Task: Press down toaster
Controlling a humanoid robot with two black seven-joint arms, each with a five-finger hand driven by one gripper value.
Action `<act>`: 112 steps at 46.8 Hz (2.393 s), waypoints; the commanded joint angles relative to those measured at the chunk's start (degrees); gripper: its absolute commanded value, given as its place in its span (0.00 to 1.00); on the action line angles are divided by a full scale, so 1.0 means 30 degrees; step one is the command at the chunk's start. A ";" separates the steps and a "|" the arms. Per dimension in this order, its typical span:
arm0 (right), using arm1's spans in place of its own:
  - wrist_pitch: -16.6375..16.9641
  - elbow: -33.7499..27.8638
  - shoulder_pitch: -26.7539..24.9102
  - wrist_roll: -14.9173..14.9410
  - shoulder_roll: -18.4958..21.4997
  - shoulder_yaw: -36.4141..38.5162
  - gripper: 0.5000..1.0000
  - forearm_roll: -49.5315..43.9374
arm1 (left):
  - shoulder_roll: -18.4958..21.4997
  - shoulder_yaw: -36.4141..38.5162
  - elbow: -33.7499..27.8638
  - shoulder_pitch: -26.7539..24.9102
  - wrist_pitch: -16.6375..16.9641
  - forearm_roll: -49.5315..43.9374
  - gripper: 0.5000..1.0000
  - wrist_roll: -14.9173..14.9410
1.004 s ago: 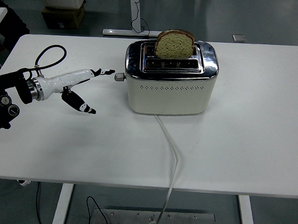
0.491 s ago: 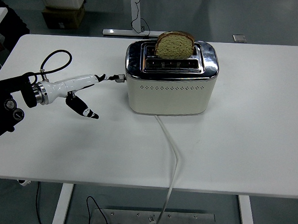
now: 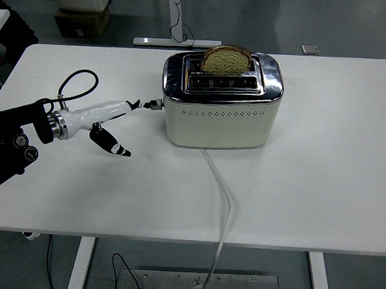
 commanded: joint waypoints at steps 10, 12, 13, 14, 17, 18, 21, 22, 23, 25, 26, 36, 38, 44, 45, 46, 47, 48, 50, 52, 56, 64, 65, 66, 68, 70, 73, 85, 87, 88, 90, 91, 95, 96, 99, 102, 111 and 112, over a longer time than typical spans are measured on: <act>0.0000 -0.0006 0.0000 0.0000 0.0000 0.0000 1.00 0.0003 | -0.0349 0.0174 0.0365 0.0104 -0.0001 -0.0033 1.00 0.0027; 0.0000 -0.0006 0.0001 0.0000 0.0000 0.0000 1.00 0.0003 | -0.0408 0.0262 0.0483 0.0104 0.0028 -0.0062 1.00 0.0027; 0.0000 -0.0006 0.0000 0.0000 0.0000 0.0000 1.00 0.0003 | -0.0437 0.0291 0.0512 0.0104 0.0028 -0.0062 1.00 0.0027; 0.0000 -0.0006 0.0000 0.0000 0.0000 0.0000 1.00 0.0003 | -0.0495 0.0321 0.0541 0.0104 0.0028 -0.0062 1.00 0.0027; 0.0000 -0.0006 0.0000 0.0000 0.0000 0.0000 1.00 -0.0026 | -0.0583 0.0380 0.0600 0.0104 0.0028 -0.0091 1.00 0.0027; 0.0000 -0.0006 0.0000 0.0000 0.0000 0.0000 1.00 0.0003 | -0.0613 0.0380 0.0629 0.0104 0.0028 -0.0120 1.00 0.0027; 0.0000 -0.0006 0.0000 0.0000 0.0000 0.0000 1.00 0.0003 | -0.0671 0.0380 0.0805 0.0104 0.0028 -0.0121 1.00 0.0027; 0.0000 -0.0006 0.0000 0.0000 0.0000 0.0000 1.00 0.0003 | -0.0701 0.0380 0.0892 0.0104 0.0028 -0.0121 1.00 0.0027; 0.0000 -0.0006 0.0000 0.0000 0.0000 0.0000 1.00 0.0003 | -0.0730 0.0380 0.0951 0.0104 0.0028 -0.0121 1.00 0.0027; 0.0000 -0.0006 0.0000 0.0000 0.0000 0.0000 1.00 0.0003 | -0.0847 0.0380 0.1098 0.0104 0.0028 -0.0121 1.00 0.0027; 0.0000 -0.0006 0.0000 0.0000 0.0000 0.0000 1.00 0.0003 | -0.0876 0.0409 0.1156 0.0133 0.0028 -0.0121 1.00 0.0027; 0.0000 -0.0006 0.0000 0.0000 0.0000 0.0000 1.00 0.0003 | -0.0935 0.0409 0.1654 0.0280 0.0057 -0.0150 1.00 0.0027; 0.0000 0.0023 0.0000 0.0000 0.0000 0.0000 1.00 0.0003 | -0.0935 0.0409 0.1772 0.0309 0.0057 -0.0179 1.00 0.0027; 0.0000 -0.0006 0.0000 0.0000 0.0000 0.0000 1.00 0.0003 | -0.0935 0.0409 0.1919 0.0426 0.0057 -0.0238 1.00 0.0027; 0.0000 -0.0006 0.0000 0.0000 0.0000 0.0000 1.00 0.0003 | -0.0935 0.0409 0.1948 0.0426 0.0057 -0.0238 1.00 0.0027; 0.0000 -0.0006 0.0029 0.0000 0.0000 0.0000 1.00 0.0003 | -0.0935 0.0409 0.2006 0.0426 0.0057 -0.0238 1.00 0.0027; 0.0000 -0.0006 0.0001 0.0000 0.0000 0.0000 1.00 0.0003 | -0.0935 0.0409 0.2036 0.0426 0.0057 -0.0267 1.00 0.0027; 0.0000 -0.0006 0.0000 0.0000 0.0000 0.0000 1.00 0.0003 | -0.0935 0.0409 0.2036 0.0455 0.0086 -0.0267 1.00 0.0027; 0.0000 -0.0006 0.0000 0.0000 0.0000 0.0000 1.00 -0.0026 | -0.0906 0.0409 0.2065 0.0543 0.0086 -0.0326 1.00 0.0027; 0.0000 -0.0005 0.0000 0.0000 0.0000 0.0000 1.00 -0.0026 | -0.0906 0.0409 0.2065 0.0689 0.0086 -0.0384 1.00 0.0027; 0.0000 -0.0006 0.0000 0.0000 0.0000 0.0000 1.00 0.0003 | -0.0906 0.0409 0.2065 0.0749 0.0086 -0.0559 1.00 -0.0002; 0.0000 -0.0006 0.0000 0.0000 0.0000 0.0000 1.00 -0.0026 | -0.0672 0.0233 0.2065 0.0340 -0.0001 -0.4068 1.00 -0.0061; 0.0000 0.0023 0.0000 0.0000 0.0000 0.0000 1.00 0.0003 | -0.0614 0.0233 0.2065 0.0252 -0.0001 -0.4975 1.00 -0.0061; 0.0000 -0.0005 0.0000 0.0000 0.0000 0.0000 1.00 -0.0026 | -0.0555 0.0204 0.2065 0.0106 -0.0030 -0.5912 1.00 -0.0061; 0.0000 -0.0006 0.0000 0.0000 0.0000 0.0000 1.00 -0.0026 | -0.0351 0.0204 0.2153 -0.0275 -0.0089 -0.7875 1.00 -0.0090; 0.0000 -0.0006 0.0000 0.0000 0.0000 0.0000 1.00 0.0003 | -0.0058 0.0233 0.2270 -0.0597 -0.0177 -0.9692 1.00 -0.0090; 0.0000 -0.0006 0.0000 0.0000 0.0000 0.0000 1.00 -0.0026 | 0.0265 0.0233 0.2300 -0.0774 -0.0236 -1.1921 1.00 -0.0120; 0.0000 -0.0006 0.0000 0.0000 0.0000 0.0000 1.00 0.0003 | 0.0822 0.0145 0.2329 -0.1390 -0.0265 -1.5821 1.00 -0.0120; 0.0000 -0.0006 0.0000 0.0000 0.0000 0.0000 1.00 0.0003 | 0.0793 0.0145 0.2474 -0.1507 -0.0207 -1.6494 1.00 -0.0120; 0.0000 0.0023 0.0000 0.0000 0.0000 0.0000 1.00 0.0003 | 0.0764 0.0145 0.2591 -0.1565 -0.0178 -1.6904 1.00 -0.0120; 0.0000 -0.0006 0.0000 0.0000 0.0000 0.0000 1.00 0.0003 | 0.0618 0.0145 0.2884 -0.1595 -0.0148 -1.7753 1.00 -0.0120; 0.0000 -0.0006 0.0000 0.0000 0.0000 0.0000 1.00 0.0003 | 0.0588 0.0145 0.3031 -0.1595 -0.0119 -1.8193 1.00 -0.0120; 0.0000 -0.0006 0.0000 0.0000 0.0000 0.0000 1.00 0.0003 | 0.0238 0.0145 0.3646 -0.1595 -0.0119 -1.9863 1.00 -0.0149; 0.0000 -0.0006 0.0000 0.0000 0.0000 0.0000 1.00 -0.0026 | 0.0092 0.0145 0.3792 -0.1595 -0.0119 -2.0215 1.00 -0.0149; 0.0000 -0.0006 0.0000 0.0000 0.0000 0.0000 1.00 0.0003 | -0.0319 0.0145 0.4231 -0.1595 -0.0089 -2.1065 1.00 -0.0149; 0.0000 -0.0006 0.0000 0.0000 0.0000 0.0000 1.00 0.0003 | -0.0699 0.0116 0.4700 -0.1595 -0.0060 -2.1856 1.00 -0.0149; 0.0000 -0.0006 0.0029 0.0000 0.0000 0.0000 1.00 0.0003 | -0.2047 -0.0001 0.6662 -0.1478 -0.0118 -2.5166 1.00 -0.0178; 0.0000 -0.0006 0.0001 0.0000 0.0000 0.0000 1.00 0.0003 | -0.2194 -0.0030 0.6868 -0.1478 -0.0119 -2.5518 1.00 -0.0178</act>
